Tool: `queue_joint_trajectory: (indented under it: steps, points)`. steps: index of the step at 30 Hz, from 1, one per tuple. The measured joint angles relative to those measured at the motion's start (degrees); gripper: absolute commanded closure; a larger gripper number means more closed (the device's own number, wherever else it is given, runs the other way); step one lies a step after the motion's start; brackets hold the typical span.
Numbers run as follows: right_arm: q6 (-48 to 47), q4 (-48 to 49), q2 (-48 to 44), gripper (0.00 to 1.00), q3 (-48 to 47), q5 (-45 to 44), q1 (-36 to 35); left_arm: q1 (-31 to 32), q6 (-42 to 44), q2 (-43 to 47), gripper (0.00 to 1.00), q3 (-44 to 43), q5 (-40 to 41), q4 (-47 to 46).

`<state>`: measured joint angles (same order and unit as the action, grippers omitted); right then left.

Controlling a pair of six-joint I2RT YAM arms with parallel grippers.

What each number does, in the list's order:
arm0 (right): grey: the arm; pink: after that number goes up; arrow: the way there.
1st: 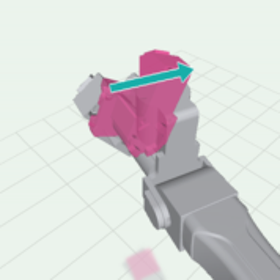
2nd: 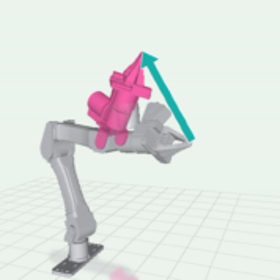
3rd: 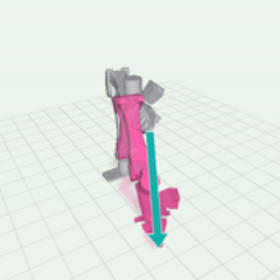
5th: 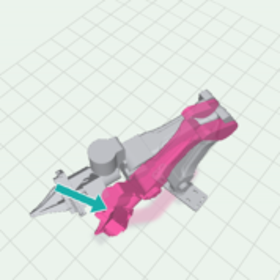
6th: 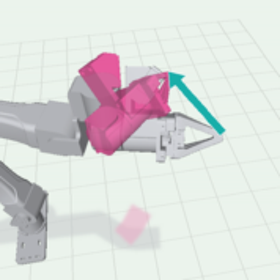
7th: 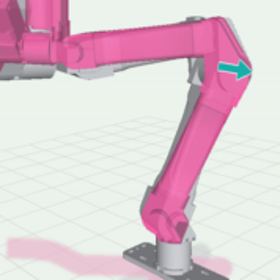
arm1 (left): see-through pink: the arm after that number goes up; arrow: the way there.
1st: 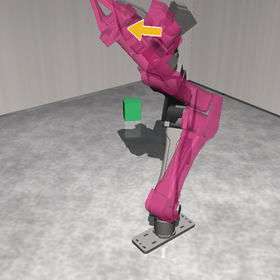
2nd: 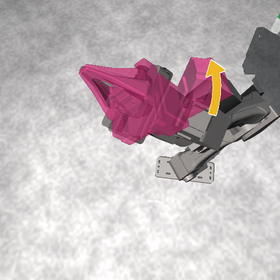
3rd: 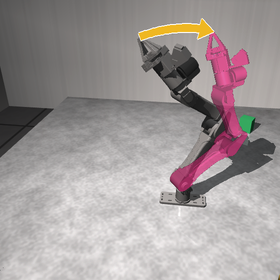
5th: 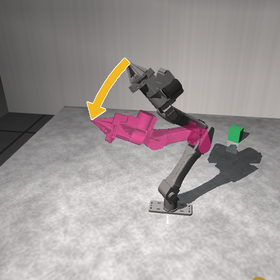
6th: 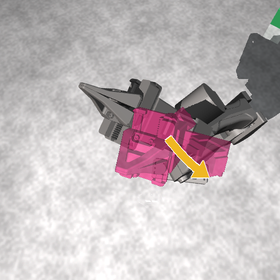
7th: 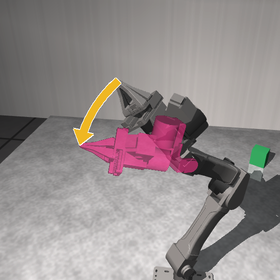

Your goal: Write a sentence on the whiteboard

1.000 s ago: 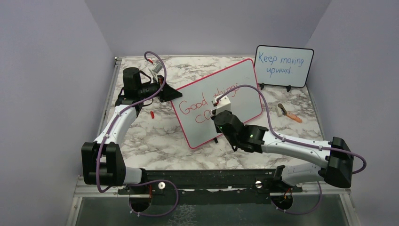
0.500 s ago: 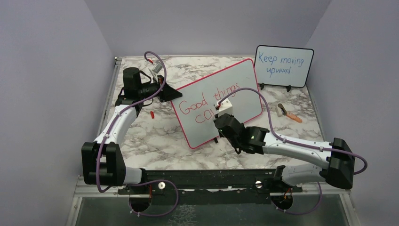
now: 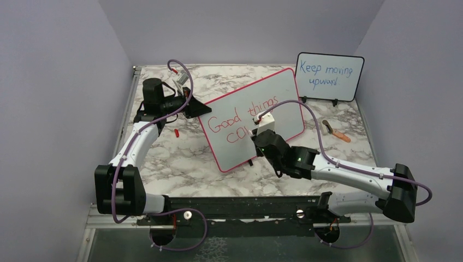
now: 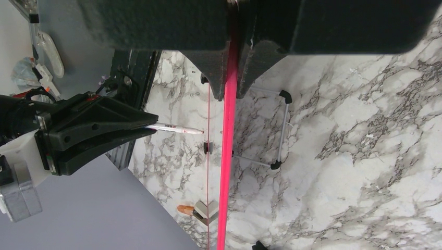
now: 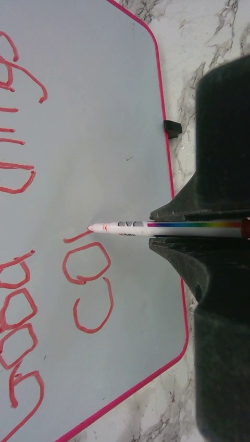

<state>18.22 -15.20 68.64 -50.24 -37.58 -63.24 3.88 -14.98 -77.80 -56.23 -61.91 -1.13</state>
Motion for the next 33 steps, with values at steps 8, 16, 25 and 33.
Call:
queue_joint_trajectory:
  steps: [8, 16, 25, 33]
  points:
    - [-1.79, 2.6, 0.48, 0.99, 0.0, 0.02, 0.26, 0.0, 0.0, 0.0, 1.0, 0.0, -0.02, -0.02]
    - [-2.84, 4.55, 2.01, 0.99, 0.0, 0.04, 0.26, 0.0, 0.02, 0.0, 1.0, 0.0, -0.02, 0.0]
    - [-3.61, 5.29, 2.75, 0.99, -0.04, -0.42, 0.37, 0.0, 0.02, 0.0, 1.0, 0.0, 0.0, 0.0]
    - [-3.69, 5.49, 2.71, 0.99, -0.04, -0.92, 0.39, 0.0, 0.02, 0.0, 1.0, 0.0, -0.02, 0.0]
